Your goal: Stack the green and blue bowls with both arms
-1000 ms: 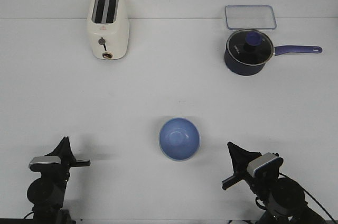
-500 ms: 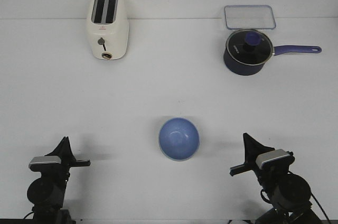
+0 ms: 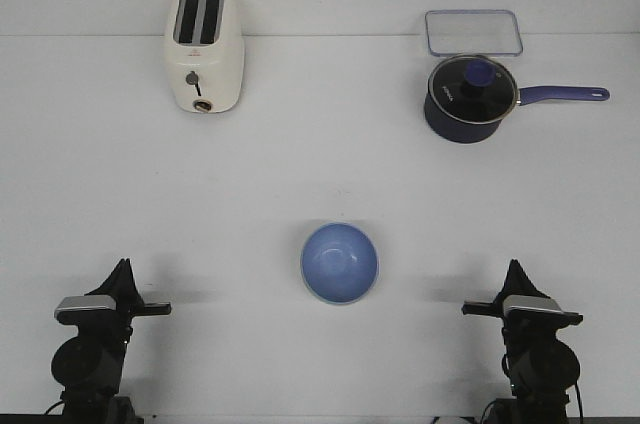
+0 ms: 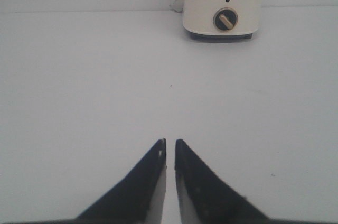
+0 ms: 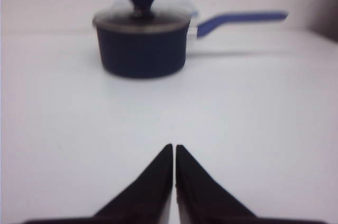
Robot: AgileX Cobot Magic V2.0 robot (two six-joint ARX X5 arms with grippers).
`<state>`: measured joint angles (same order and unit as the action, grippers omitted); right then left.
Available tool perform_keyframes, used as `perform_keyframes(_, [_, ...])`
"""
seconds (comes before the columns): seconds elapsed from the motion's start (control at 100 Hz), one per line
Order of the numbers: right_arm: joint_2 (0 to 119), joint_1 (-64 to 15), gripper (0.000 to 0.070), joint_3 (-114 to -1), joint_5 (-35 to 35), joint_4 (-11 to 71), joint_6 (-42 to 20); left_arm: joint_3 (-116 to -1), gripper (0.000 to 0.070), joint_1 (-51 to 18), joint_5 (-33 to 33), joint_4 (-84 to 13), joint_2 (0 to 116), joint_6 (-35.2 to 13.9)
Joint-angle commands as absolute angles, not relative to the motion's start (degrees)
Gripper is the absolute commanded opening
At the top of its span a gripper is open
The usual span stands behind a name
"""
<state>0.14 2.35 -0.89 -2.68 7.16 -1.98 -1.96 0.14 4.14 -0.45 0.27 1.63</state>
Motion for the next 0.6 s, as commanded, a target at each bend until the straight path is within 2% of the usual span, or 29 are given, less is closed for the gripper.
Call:
perform_keyframes(0.0, [0.08, 2.44, 0.0009, -0.71, -2.61, 6.72, -1.41, -0.8, 0.0015, 0.14, 4.01, 0.14, 0.16, 2.13])
perform_keyframes(0.59, [0.08, 2.44, 0.0009, -0.73, -2.98, 6.0, -2.94, -0.8, 0.0015, 0.14, 4.01, 0.12, 0.19, 2.13])
